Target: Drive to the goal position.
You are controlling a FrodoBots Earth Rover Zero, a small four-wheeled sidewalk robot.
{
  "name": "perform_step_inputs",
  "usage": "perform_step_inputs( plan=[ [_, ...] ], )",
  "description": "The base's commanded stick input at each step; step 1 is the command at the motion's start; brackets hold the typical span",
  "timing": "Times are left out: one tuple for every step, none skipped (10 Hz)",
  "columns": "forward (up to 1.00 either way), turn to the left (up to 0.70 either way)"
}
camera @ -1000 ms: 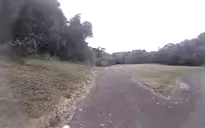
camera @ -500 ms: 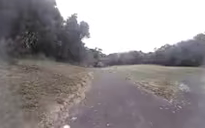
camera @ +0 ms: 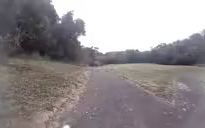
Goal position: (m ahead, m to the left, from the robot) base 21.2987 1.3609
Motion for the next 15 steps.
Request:
perform_step_inputs(
  plan=[
    [0.45, 0.0],
    [0.45, 0.0],
    [0.45, 0.0],
    [0.45, 0.0],
    [0.45, 0.0],
    [0.45, 0.0],
    [0.45, 0.0],
    [0.45, 0.0],
    [0.45, 0.0],
    [0.45, 0.0],
    [0.45, 0.0],
    [0.45, 0.0],
    [0.45, 0.0],
    [0.45, 0.0],
    [0.45, 0.0]
  ],
)
